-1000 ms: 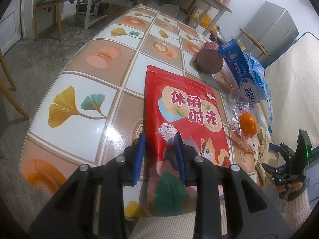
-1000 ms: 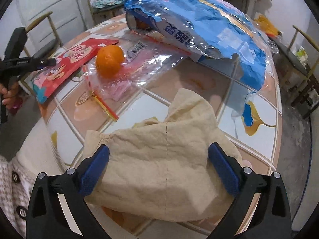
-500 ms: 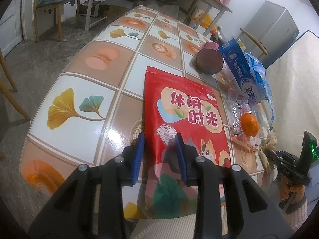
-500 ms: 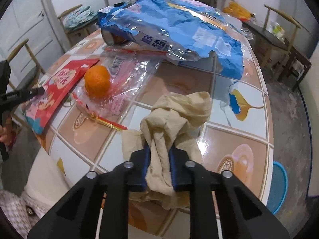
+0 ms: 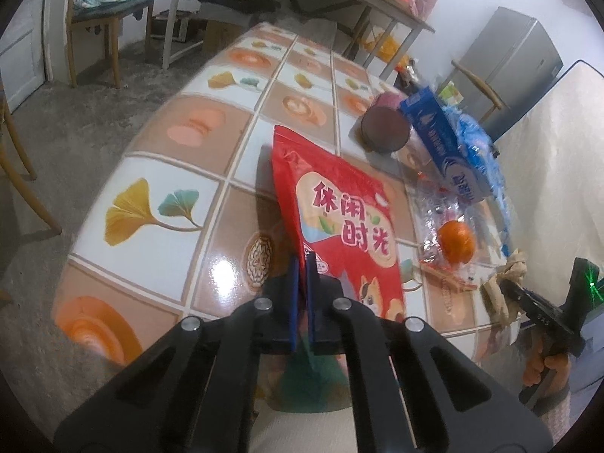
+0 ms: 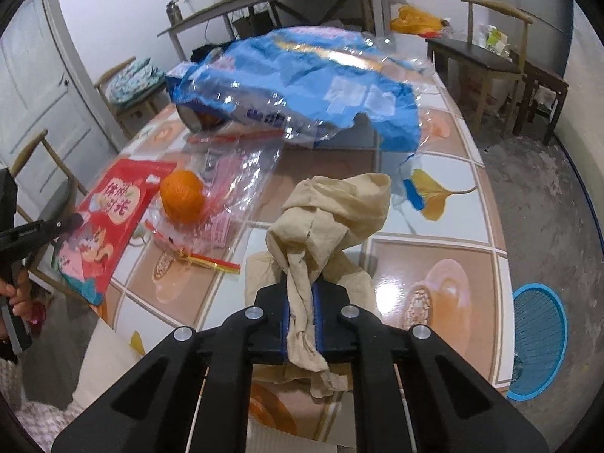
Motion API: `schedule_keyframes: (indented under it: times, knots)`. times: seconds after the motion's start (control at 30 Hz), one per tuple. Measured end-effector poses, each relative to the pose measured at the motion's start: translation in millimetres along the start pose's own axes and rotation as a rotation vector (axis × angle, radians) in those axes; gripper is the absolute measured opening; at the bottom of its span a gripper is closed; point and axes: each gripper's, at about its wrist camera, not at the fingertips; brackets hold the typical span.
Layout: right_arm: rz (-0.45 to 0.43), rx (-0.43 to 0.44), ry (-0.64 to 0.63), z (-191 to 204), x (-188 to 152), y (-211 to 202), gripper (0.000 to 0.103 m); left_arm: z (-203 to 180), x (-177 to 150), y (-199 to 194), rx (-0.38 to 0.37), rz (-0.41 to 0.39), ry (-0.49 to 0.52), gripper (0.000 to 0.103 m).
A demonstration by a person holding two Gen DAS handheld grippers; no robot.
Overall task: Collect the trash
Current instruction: 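Carry the red bag and beige cloth to the blue wastebasket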
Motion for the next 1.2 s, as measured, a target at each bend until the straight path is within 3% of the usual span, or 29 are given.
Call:
schedule_keyframes:
  times: [0.17, 0.4, 0.53, 0.67, 0.87, 0.93, 1.03, 1.1, 1.2]
  knots:
    - [-0.048, 0.021, 0.043, -10.0, 0.5, -12.0, 0.009, -17.0, 4.7, -31.2, -0.010, -0.055, 0.031, 0.001]
    - [-0.105, 0.075, 0.121, -25.9, -1.8, -26.6, 0.009, -62.4, 19.3, -81.7, -0.083, -0.161, 0.122, 0.001]
    - [-0.169, 0.095, 0.164, -36.3, -6.2, -43.5, 0.009, -94.2, 29.6, -89.0, -0.174, -0.157, 0.168, 0.001]
    - [-0.242, 0.089, 0.236, -60.2, -18.1, -67.5, 0.009, -149.7, 37.9, -73.7, -0.256, -0.122, 0.273, 0.001]
    - [-0.325, -0.031, 0.408, -139.1, -57.4, -110.7, 0.009, -260.7, 36.2, -16.0, -0.408, -0.005, 0.484, 0.001]
    - [-0.329, -0.078, 0.469, -165.2, -72.4, -119.2, 0.009, -300.9, 30.4, 17.2, -0.456, 0.069, 0.537, 0.001]
    - [-0.323, -0.164, 0.582, -210.4, -102.4, -130.2, 0.009, -360.0, 16.7, 84.1, -0.525, 0.249, 0.561, 0.001]
    - [-0.313, -0.219, 0.646, -237.1, -122.3, -134.5, 0.009, -386.3, 6.4, 119.0, -0.526, 0.335, 0.578, 0.001]
    - [-0.277, -0.285, 0.731, -270.4, -149.6, -131.8, 0.009, -442.8, -23.1, 184.8, -0.444, 0.447, 0.711, 0.001]
Point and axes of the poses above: each gripper's, at about its wrist camera, not at the fingertips, and y roughly the way its jaws point, z to its left, x to its top, and after that the axes turned 8 degrees about -x, right-handed
